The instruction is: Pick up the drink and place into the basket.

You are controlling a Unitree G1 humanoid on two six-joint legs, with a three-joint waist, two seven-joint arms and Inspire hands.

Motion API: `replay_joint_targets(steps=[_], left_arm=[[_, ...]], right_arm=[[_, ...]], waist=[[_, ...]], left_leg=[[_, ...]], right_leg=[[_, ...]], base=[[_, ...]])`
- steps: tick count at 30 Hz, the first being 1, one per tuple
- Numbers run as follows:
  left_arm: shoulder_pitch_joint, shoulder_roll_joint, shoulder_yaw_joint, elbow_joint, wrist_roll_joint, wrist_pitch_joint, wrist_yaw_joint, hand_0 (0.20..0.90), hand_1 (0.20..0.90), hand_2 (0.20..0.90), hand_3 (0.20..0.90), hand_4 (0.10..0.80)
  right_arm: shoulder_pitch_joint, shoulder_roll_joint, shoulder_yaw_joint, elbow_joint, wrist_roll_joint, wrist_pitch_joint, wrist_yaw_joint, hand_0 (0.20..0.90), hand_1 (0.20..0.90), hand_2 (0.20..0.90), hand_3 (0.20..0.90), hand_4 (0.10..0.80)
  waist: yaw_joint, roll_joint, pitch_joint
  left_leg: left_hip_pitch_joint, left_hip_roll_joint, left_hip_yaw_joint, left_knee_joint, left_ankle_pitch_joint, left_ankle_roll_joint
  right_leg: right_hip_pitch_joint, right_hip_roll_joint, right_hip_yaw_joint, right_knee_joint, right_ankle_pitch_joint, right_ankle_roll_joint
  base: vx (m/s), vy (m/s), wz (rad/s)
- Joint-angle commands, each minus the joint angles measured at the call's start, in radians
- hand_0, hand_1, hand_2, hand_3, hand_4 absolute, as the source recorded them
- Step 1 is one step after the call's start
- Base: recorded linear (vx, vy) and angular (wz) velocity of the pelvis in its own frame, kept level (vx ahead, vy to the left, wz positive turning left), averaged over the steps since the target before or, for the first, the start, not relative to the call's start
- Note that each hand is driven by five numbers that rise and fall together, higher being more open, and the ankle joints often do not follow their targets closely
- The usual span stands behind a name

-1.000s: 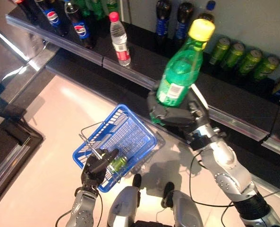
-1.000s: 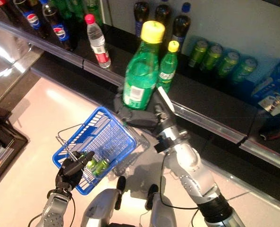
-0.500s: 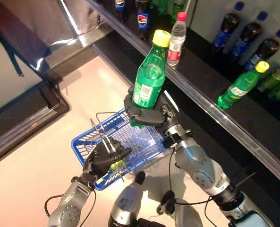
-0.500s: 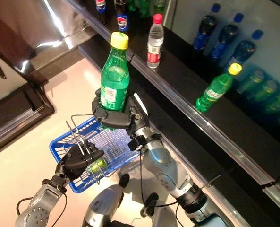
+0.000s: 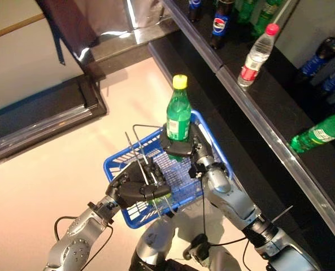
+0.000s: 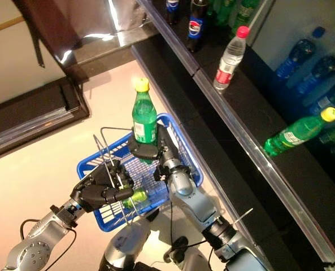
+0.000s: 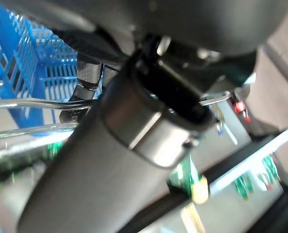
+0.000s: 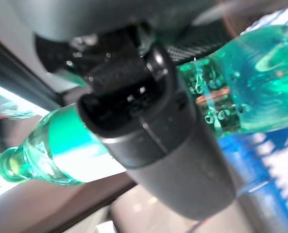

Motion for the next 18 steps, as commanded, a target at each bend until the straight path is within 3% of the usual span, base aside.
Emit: replay_joint_targets(steps=[1,2,12,18], left_arm=[[-0.093,-0.034,0.019,-0.31,-0.219,-0.141,-0.239,0.3,0.3,0.3,0.2,0.1],[-0.097,-0.027,0.026,-0.319,-0.228,-0.152,-0.251,0.3,0.3,0.3,0.2,0.1],[-0.138,0.043,0.096,-0.347,-0.273,-0.246,-0.305,0.3,0.3,0.3,0.2,0.1],[-0.186,0.058,0.08,-0.371,-0.258,-0.26,-0.325,0.3,0.3,0.3,0.2,0.1]], right_arm=[[-0.095,0.108,0.07,-0.012,-0.114,-0.114,-0.028,0.3,0.3,0.3,0.2,0.1],[-0.095,0.113,0.073,0.015,-0.148,-0.111,-0.033,0.3,0.3,0.3,0.2,0.1],[-0.017,0.097,0.105,0.277,-0.271,-0.063,0.0,0.3,0.3,0.3,0.2,0.1],[-0.01,0.093,0.091,0.528,-0.182,-0.078,-0.009,0.3,0.3,0.3,0.2,0.1]], waist=[[0.004,0.008,-0.234],[0.013,0.004,-0.229],[0.029,-0.002,-0.221],[0.038,0.007,-0.193]], left_leg=[[-0.027,-0.015,-0.004,0.087,-0.012,0.007],[-0.018,-0.013,-0.003,0.095,-0.037,0.002],[-0.034,-0.017,-0.012,0.089,-0.039,0.0],[-0.058,-0.024,-0.017,0.091,-0.04,0.0]], right_leg=[[0.099,0.005,-0.036,-0.137,0.141,-0.001],[0.105,0.008,-0.023,-0.128,0.12,0.004],[0.098,0.006,-0.032,-0.128,0.115,0.012],[0.083,0.005,-0.039,-0.13,0.119,0.016]], base=[[0.082,-0.066,0.23],[0.069,-0.057,0.22],[0.024,-0.007,0.02],[-0.037,-0.016,0.01]])
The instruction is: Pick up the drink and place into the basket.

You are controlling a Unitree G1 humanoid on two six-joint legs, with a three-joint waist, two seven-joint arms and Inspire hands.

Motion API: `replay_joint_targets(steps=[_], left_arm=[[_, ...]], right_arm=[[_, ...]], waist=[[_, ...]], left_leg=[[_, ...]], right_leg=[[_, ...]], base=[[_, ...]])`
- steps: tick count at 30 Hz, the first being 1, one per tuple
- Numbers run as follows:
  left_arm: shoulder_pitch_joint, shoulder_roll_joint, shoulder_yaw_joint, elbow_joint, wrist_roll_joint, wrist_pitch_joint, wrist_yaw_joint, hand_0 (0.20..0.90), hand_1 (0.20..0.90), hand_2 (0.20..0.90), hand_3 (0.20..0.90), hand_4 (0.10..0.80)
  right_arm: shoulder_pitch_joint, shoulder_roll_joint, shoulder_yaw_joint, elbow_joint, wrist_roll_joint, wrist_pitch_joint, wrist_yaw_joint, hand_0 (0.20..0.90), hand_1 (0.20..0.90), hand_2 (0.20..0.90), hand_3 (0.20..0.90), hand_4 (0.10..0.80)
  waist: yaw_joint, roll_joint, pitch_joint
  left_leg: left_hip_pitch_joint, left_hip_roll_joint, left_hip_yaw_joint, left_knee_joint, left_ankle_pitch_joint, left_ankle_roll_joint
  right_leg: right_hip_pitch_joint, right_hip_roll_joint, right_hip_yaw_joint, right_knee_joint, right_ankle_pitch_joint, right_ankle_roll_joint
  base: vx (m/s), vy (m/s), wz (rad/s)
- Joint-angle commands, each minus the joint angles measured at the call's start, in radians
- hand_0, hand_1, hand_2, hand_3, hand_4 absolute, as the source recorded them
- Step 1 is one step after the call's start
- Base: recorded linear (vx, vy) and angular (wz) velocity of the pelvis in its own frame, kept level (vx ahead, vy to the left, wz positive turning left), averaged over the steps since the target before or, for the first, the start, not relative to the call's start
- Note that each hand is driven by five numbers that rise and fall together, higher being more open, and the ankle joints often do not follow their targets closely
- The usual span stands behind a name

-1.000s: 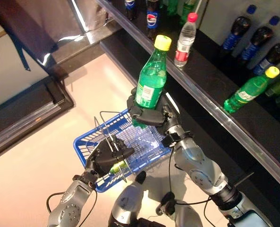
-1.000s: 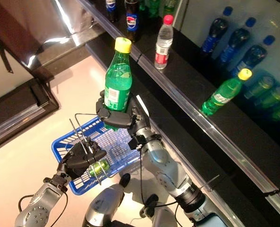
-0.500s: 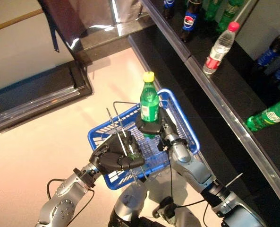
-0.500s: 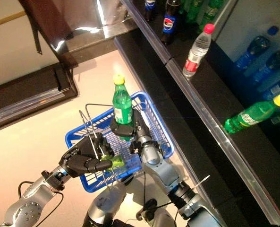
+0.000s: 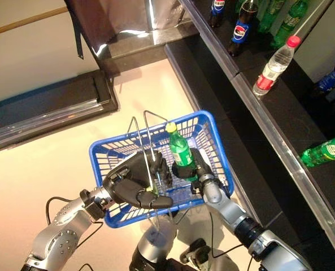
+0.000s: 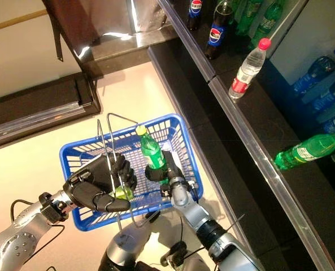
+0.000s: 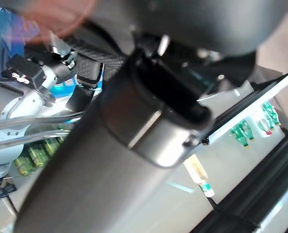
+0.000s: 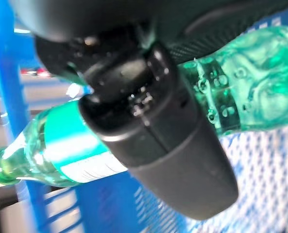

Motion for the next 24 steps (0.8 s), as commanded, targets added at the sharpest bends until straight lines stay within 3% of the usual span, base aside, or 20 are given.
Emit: replay_joint_targets(steps=[1,4,7,10,14,21,24], left_arm=[[-0.149,-0.109,0.076,-0.299,-0.204,-0.258,-0.222,0.3,0.3,0.3,0.2,0.1],[-0.17,-0.108,0.069,-0.314,-0.208,-0.248,-0.201,0.3,0.3,0.3,0.2,0.1],[-0.18,-0.107,0.068,-0.329,-0.21,-0.242,-0.182,0.3,0.3,0.3,0.2,0.1],[-0.178,-0.108,0.083,-0.342,-0.219,-0.226,-0.165,0.3,0.3,0.3,0.2,0.1],[-0.184,-0.104,0.096,-0.357,-0.245,-0.203,-0.141,0.3,0.3,0.3,0.2,0.1],[-0.196,-0.112,0.093,-0.37,-0.234,-0.179,-0.123,0.3,0.3,0.3,0.2,0.1],[-0.205,-0.122,0.081,-0.375,-0.217,-0.178,-0.104,0.3,0.3,0.3,0.2,0.1]], right_arm=[[0.006,0.04,0.031,0.139,0.083,-0.057,-0.018,0.3,0.3,0.3,0.2,0.1],[0.009,0.057,-0.007,0.229,0.156,-0.082,-0.014,0.3,0.3,0.3,0.2,0.1],[0.008,0.086,-0.085,0.349,0.381,-0.103,0.055,0.3,0.3,0.3,0.2,0.1],[-0.002,0.104,-0.194,0.493,0.573,-0.056,0.166,0.3,0.3,0.3,0.2,0.1],[-0.012,0.084,-0.216,0.625,0.541,-0.002,0.225,0.3,0.3,0.3,0.2,0.1],[-0.024,0.086,-0.184,0.679,0.44,0.091,0.178,0.3,0.3,0.3,0.2,0.1],[-0.025,0.084,-0.182,0.73,0.455,0.235,0.16,0.3,0.3,0.3,0.2,0.1]], waist=[[-0.001,0.017,-0.184],[0.0,0.022,-0.171],[0.006,0.024,-0.159],[0.015,0.026,-0.153],[0.027,0.027,-0.149],[0.04,0.019,-0.143],[0.042,0.016,-0.138]], left_leg=[[-0.058,-0.012,0.004,0.091,-0.042,0.0],[-0.064,-0.015,0.001,0.088,-0.041,0.003],[-0.067,-0.017,-0.002,0.087,-0.043,0.004],[-0.065,-0.018,-0.004,0.088,-0.046,0.005],[-0.069,-0.018,-0.008,0.085,-0.043,0.008],[-0.068,-0.022,-0.016,0.081,-0.038,0.011],[-0.067,-0.019,-0.015,0.078,-0.035,0.012]], right_leg=[[0.073,0.015,-0.026,-0.136,0.137,0.011],[0.067,0.014,-0.026,-0.138,0.141,0.015],[0.064,0.012,-0.029,-0.138,0.143,0.017],[0.069,0.012,-0.034,-0.14,0.143,0.017],[0.068,0.013,-0.039,-0.141,0.146,0.018],[0.068,0.017,-0.041,-0.141,0.149,0.017],[0.069,0.017,-0.042,-0.141,0.15,0.017]], base=[[0.0,0.0,0.0],[-0.008,-0.004,0.04],[-0.003,-0.004,0.01],[0.0,0.0,0.0],[0.019,-0.009,0.09],[0.013,-0.007,0.01],[0.0,0.0,0.0]])
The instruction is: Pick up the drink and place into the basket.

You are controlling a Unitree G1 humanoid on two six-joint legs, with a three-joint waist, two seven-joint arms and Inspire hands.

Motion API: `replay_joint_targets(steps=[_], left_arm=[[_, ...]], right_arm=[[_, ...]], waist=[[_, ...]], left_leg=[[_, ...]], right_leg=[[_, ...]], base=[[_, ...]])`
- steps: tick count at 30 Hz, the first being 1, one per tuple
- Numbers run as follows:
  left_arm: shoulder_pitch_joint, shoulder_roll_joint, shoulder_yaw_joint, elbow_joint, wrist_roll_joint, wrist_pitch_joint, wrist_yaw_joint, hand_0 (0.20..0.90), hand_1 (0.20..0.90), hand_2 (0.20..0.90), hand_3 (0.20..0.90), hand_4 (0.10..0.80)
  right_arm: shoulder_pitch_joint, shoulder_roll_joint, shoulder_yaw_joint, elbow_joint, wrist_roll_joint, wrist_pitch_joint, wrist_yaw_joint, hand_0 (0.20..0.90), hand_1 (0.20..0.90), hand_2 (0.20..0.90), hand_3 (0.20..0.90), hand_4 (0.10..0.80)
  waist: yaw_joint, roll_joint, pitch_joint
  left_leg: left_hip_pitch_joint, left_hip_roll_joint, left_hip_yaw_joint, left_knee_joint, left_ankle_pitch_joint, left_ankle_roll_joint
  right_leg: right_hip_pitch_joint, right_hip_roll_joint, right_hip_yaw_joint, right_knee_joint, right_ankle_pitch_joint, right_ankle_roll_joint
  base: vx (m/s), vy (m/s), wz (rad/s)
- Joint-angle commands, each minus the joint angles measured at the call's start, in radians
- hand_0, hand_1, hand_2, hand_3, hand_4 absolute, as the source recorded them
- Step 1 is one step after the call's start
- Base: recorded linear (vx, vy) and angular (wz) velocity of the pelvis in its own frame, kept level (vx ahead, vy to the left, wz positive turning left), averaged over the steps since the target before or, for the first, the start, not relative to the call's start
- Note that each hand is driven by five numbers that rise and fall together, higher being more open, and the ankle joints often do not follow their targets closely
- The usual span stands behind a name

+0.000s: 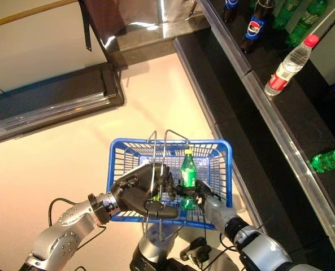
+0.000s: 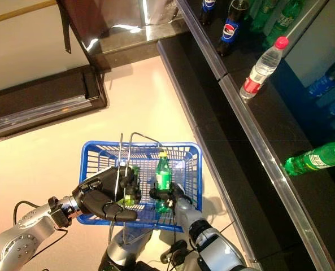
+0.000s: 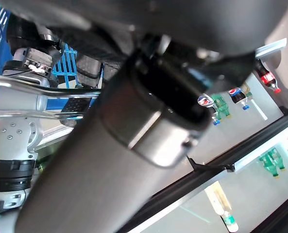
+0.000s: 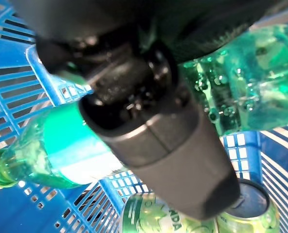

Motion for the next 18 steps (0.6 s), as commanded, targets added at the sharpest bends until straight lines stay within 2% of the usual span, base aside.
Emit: replay_joint_targets(steps=[1,5,12,14,15,16,18], left_arm=[[-0.208,-0.154,0.14,-0.376,-0.25,-0.272,-0.15,0.3,0.3,0.3,0.2,0.1],[-0.225,-0.164,0.131,-0.391,-0.243,-0.258,-0.114,0.3,0.3,0.3,0.2,0.1],[-0.234,-0.175,0.133,-0.409,-0.247,-0.239,-0.08,0.3,0.3,0.3,0.2,0.1],[-0.235,-0.178,0.134,-0.41,-0.245,-0.238,-0.07,0.3,0.3,0.3,0.2,0.1],[-0.235,-0.18,0.134,-0.409,-0.244,-0.238,-0.068,0.3,0.3,0.3,0.2,0.1],[-0.235,-0.182,0.134,-0.408,-0.245,-0.239,-0.068,0.3,0.3,0.3,0.2,0.1],[-0.233,-0.183,0.131,-0.408,-0.246,-0.246,-0.063,0.3,0.3,0.3,0.2,0.1]], right_arm=[[0.057,-0.075,-0.047,0.208,0.075,0.238,-0.078,0.3,0.3,0.3,0.2,0.1],[0.033,-0.093,-0.087,0.282,0.084,0.307,-0.085,0.3,0.3,0.3,0.2,0.1],[0.057,-0.116,-0.128,0.33,0.046,0.294,-0.119,0.3,0.3,0.3,0.2,0.1],[0.069,-0.122,-0.134,0.332,0.013,0.289,-0.106,0.578,0.578,0.578,0.524,0.424],[0.074,-0.123,-0.132,0.332,-0.004,0.283,-0.11,0.865,0.865,0.865,0.859,0.759],[0.078,-0.125,-0.129,0.33,-0.013,0.282,-0.122,0.9,0.9,0.9,0.9,0.8],[0.085,-0.131,-0.124,0.323,-0.017,0.274,-0.134,0.9,0.9,0.9,0.9,0.8]], waist=[[0.011,0.021,-0.133],[0.016,0.021,-0.128],[0.011,0.021,-0.126],[0.006,0.022,-0.127],[0.005,0.022,-0.127],[0.003,0.022,-0.126],[0.0,0.023,-0.124]], left_leg=[[-0.05,-0.008,0.012,0.077,-0.037,0.009],[-0.044,-0.009,0.007,0.071,-0.034,0.012],[-0.037,-0.006,0.008,0.069,-0.034,0.013],[-0.035,-0.005,0.01,0.067,-0.033,0.014],[-0.035,-0.005,0.011,0.067,-0.032,0.014],[-0.035,-0.005,0.013,0.068,-0.032,0.013],[-0.034,-0.002,0.015,0.068,-0.032,0.013]], right_leg=[[0.075,0.025,-0.017,-0.139,0.154,0.012],[0.075,0.026,-0.019,-0.137,0.155,0.012],[0.077,0.028,-0.014,-0.134,0.156,0.014],[0.077,0.028,-0.01,-0.133,0.157,0.015],[0.076,0.028,-0.009,-0.133,0.157,0.015],[0.076,0.028,-0.008,-0.133,0.158,0.016],[0.077,0.028,-0.006,-0.135,0.159,0.018]], base=[[0.0,0.0,0.0],[0.0,0.0,0.0],[0.0,0.0,0.0],[0.0,0.0,0.0],[0.0,0.0,0.0],[0.0,0.0,0.0],[0.0,0.0,0.0]])
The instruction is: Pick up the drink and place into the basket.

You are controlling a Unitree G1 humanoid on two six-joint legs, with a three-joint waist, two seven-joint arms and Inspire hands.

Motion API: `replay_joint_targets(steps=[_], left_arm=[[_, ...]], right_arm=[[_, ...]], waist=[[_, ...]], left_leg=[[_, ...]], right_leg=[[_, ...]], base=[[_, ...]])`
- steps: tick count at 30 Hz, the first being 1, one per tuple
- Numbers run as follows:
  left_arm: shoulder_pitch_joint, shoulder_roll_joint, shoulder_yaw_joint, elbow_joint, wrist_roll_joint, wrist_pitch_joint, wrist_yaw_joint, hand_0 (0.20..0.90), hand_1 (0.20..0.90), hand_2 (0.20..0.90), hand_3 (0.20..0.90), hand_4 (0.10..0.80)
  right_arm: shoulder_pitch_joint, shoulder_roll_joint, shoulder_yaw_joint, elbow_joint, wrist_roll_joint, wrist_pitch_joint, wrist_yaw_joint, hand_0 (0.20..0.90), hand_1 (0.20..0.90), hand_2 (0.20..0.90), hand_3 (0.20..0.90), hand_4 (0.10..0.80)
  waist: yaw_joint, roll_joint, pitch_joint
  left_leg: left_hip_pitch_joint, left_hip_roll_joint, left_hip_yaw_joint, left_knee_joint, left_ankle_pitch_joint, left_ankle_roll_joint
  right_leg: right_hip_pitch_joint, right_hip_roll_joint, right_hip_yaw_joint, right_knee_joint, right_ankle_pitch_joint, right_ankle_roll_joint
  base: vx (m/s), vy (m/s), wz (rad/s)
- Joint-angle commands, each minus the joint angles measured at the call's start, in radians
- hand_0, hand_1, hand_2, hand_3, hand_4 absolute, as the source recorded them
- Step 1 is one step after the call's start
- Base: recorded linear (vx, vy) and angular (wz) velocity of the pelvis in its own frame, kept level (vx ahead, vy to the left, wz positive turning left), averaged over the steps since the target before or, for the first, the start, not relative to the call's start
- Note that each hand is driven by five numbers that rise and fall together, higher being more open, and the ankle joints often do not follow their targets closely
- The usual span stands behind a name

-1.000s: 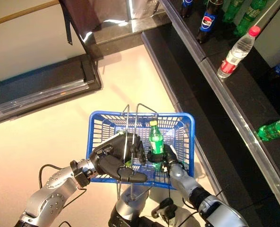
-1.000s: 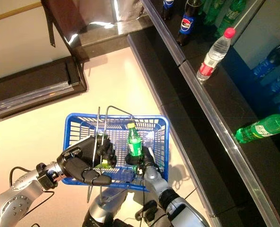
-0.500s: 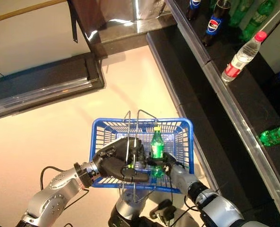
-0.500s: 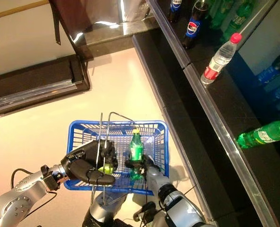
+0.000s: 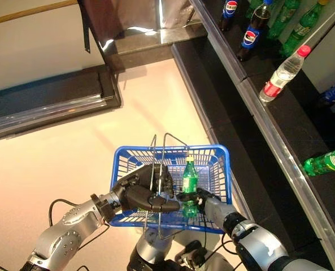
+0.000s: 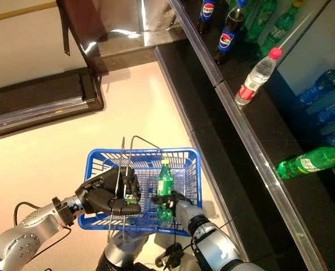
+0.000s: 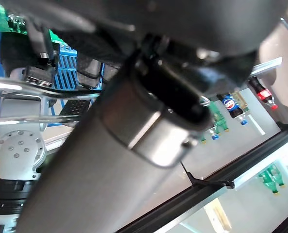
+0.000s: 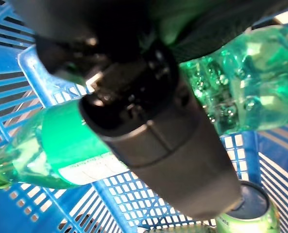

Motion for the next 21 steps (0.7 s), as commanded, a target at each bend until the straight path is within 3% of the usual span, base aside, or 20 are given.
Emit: replay_joint_targets(steps=[1,6,13,18,21], left_arm=[[-0.216,-0.174,0.153,-0.41,-0.248,-0.294,-0.17,0.3,0.3,0.3,0.2,0.1],[-0.206,-0.18,0.158,-0.409,-0.25,-0.294,-0.167,0.3,0.3,0.3,0.2,0.1],[-0.187,-0.162,0.178,-0.398,-0.258,-0.303,-0.165,0.3,0.3,0.3,0.2,0.1],[-0.148,-0.151,0.192,-0.385,-0.243,-0.343,-0.174,0.3,0.3,0.3,0.2,0.1],[-0.108,-0.15,0.211,-0.371,-0.22,-0.385,-0.175,0.3,0.3,0.3,0.2,0.1]], right_arm=[[0.146,-0.158,-0.026,0.212,-0.003,0.134,-0.134,0.9,0.9,0.9,0.9,0.8],[0.168,-0.163,-0.026,0.184,-0.006,0.086,-0.128,0.9,0.9,0.9,0.9,0.8],[0.175,-0.161,0.013,0.004,0.026,-0.051,-0.175,0.9,0.9,0.9,0.9,0.8],[0.217,-0.187,0.058,-0.312,-0.043,-0.069,-0.314,0.9,0.9,0.9,0.9,0.8],[0.285,-0.223,0.089,-0.641,-0.132,0.015,-0.41,0.9,0.9,0.9,0.9,0.8]], waist=[[0.015,0.058,-0.105],[0.01,0.053,-0.107],[0.007,0.025,-0.099],[-0.01,-0.001,-0.093],[-0.036,-0.02,-0.091]], left_leg=[[-0.035,0.0,0.019,0.065,-0.033,0.013],[-0.029,0.004,0.022,0.065,-0.034,0.011],[-0.022,0.013,0.023,0.067,-0.037,0.008],[-0.029,0.018,0.026,0.057,-0.012,0.011],[-0.028,0.023,0.033,0.051,-0.013,0.011]], right_leg=[[0.069,0.027,0.003,-0.132,0.16,0.016],[0.073,0.029,0.007,-0.135,0.162,0.018],[0.079,0.035,0.01,-0.136,0.165,0.021],[0.074,0.04,0.004,-0.151,0.192,0.018],[0.069,0.045,0.016,-0.16,0.197,0.024]], base=[[0.0,0.0,0.0],[0.0,0.0,0.0],[0.004,-0.012,0.0],[-0.047,-0.015,-0.01],[-0.037,-0.023,-0.04]])
